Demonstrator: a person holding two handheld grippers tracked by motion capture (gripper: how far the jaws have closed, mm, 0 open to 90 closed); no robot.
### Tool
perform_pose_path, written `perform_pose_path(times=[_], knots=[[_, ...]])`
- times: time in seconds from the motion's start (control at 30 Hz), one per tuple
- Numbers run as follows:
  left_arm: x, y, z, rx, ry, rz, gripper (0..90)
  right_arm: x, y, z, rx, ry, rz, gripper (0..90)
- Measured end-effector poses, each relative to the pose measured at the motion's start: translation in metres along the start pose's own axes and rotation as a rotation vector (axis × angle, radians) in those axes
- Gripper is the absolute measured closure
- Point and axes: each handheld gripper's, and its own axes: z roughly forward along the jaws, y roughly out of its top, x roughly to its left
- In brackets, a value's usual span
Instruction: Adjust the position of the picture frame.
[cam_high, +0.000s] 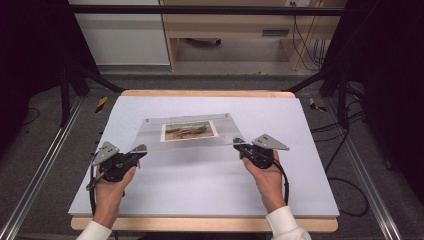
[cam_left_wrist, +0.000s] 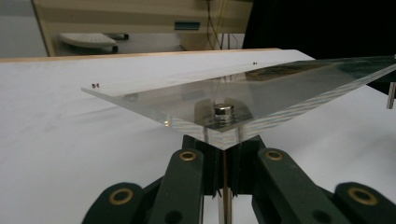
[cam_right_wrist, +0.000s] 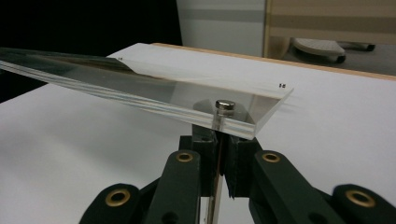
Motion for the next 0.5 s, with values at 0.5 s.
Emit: perform_pose_path(times=[0.5], knots=[[-0.037, 0.004, 0.046, 0.004, -0.107, 0.020, 83.2, -0.033, -0.014, -0.059, -0.015, -0.106, 0.035, 84.2]])
